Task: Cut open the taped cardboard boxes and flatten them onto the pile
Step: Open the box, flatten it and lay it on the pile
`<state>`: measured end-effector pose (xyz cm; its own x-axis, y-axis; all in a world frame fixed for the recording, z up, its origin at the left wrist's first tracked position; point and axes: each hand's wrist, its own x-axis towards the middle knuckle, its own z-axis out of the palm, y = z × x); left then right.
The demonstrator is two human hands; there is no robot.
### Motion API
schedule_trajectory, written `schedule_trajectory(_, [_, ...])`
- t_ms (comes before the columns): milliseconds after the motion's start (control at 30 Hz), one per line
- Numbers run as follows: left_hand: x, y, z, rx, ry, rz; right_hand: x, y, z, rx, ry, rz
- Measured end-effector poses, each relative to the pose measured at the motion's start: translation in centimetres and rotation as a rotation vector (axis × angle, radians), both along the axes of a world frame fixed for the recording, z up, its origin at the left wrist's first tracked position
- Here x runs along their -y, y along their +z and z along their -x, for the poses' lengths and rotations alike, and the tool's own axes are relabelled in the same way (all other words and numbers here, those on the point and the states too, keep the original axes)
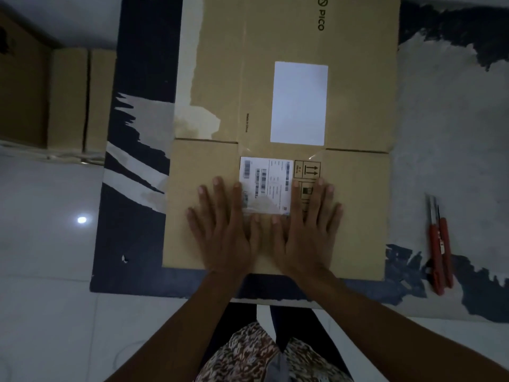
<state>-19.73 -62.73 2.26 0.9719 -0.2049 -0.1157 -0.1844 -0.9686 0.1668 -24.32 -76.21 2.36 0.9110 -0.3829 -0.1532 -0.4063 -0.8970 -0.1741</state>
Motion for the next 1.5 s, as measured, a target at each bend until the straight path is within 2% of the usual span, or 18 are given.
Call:
schedule_trajectory(167, [-2.4, -0.3, -2.4, 0.061, -0.125, -0.027, 0.0, 0.1, 0.3, -0.011, 0.003, 0.016])
schedule_trajectory(333, [-2.1, 0.3, -2.4, 0.024, -0.1, -0.01, 1.3, 0.1, 0.3, 0.054, 0.005, 0.034])
schedule_trajectory(433, [-2.4, 0.1, -2.5, 0.065, -0.112, 0.007, 2.3, 0.3, 0.6, 0.045, 0.083, 0.059])
schedule_trajectory(567, [-2.1, 0.8, -2.7, 0.102, -0.124, 0.022, 2.0, 0.6, 0.6, 0.053, 0.062, 0.053])
schedule_trajectory(700, [0.8, 1.9, -8.8, 0.094, -0.102, 0.116, 2.3, 0.4, 0.6, 0.071, 0.061, 0.063])
schedule_trajectory(800, [3.6, 1.2, -15.1, 0.019, -0.196, 0.242, 2.2, 0.1, 0.3, 0.082, 0.063, 0.064])
schedule_trajectory(933, [4.9, -0.4, -17.8, -0.037, -0.316, 0.093, 2.3, 0.7, -0.7, 0.065, 0.067, 0.057])
schedule_trajectory(1067, [5.3, -0.3, -17.5, -0.028, -0.321, 0.052, 4.0, 2.3, -6.0, 0.077, -0.076, -0.032])
schedule_trajectory(1167, [5.2, -0.2, -17.6, -0.044, -0.326, 0.02, 6.3, 2.5, -13.0, 0.227, -0.178, -0.066])
schedule_trajectory(1233, [5.0, -0.2, -17.6, -0.057, -0.343, 0.009, 8.1, 2.3, -18.3, 0.276, -0.165, -0.033])
schedule_trajectory(1300, [5.1, -0.3, -17.8, -0.068, -0.351, 0.013, 9.5, 1.7, -22.1, 0.248, -0.13, -0.004])
schedule_trajectory(1400, [5.2, 0.0, -17.7, -0.075, -0.342, 0.034, 10.2, 0.1, -24.0, 0.159, -0.07, 0.003])
schedule_trajectory(1500, [5.0, 0.1, -18.2, 0.016, -0.338, 0.087, 10.2, -0.5, -24.2, 0.14, -0.05, -0.008])
